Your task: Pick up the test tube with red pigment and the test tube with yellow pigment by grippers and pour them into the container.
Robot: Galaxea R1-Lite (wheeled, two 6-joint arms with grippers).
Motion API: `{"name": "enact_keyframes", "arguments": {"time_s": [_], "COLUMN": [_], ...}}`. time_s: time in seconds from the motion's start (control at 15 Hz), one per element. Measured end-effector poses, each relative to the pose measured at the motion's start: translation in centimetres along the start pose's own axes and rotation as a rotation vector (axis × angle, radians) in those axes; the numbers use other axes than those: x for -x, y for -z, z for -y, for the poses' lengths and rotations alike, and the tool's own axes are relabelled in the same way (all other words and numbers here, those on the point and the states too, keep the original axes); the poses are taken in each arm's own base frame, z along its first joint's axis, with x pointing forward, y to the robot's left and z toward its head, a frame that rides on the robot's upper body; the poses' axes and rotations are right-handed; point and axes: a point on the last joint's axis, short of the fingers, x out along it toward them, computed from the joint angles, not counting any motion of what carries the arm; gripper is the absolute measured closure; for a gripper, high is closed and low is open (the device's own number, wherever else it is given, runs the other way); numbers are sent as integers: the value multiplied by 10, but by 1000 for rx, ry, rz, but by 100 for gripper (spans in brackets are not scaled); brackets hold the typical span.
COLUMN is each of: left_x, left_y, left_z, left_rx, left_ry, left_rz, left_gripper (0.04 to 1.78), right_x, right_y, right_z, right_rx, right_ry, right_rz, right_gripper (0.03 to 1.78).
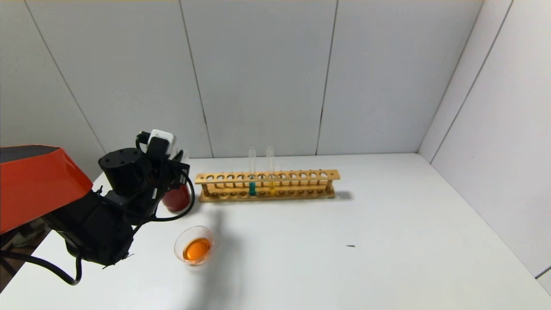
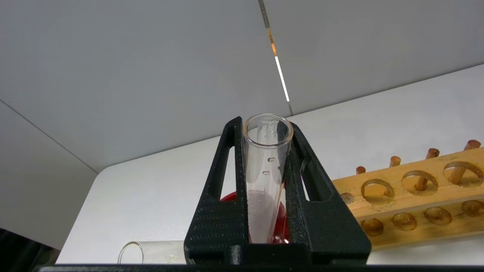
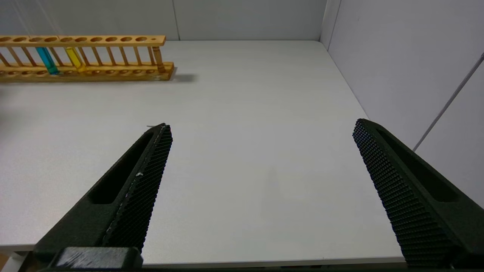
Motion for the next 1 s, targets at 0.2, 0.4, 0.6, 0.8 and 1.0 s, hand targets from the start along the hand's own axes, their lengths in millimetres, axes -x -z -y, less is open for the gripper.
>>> {"name": "enact_keyframes", "arguments": {"time_s": [0.2,0.4,0.6,0.8,1.0], "left_x": [-1,-2,-2,-3,-5], "left_y": [4,6,6,7,2], "left_z": [1,1,2,0,-3], "left_rx": [-2,-2,-2,-3,-10], "left_ry": [2,5,9,4,-4], "left_rz": [-4,-1,12,12,25], "left_gripper": [146,121,71,28,9], "right_x": [0,0,0,0,0], "right_y": [0,0,0,0,0], "right_z": [0,0,0,0,0], "right_rx": [0,0,0,0,0], "right_ry": [0,0,0,0,0], "right_rz": [0,0,0,0,0], "right_gripper": [6,6,6,6,6]}}
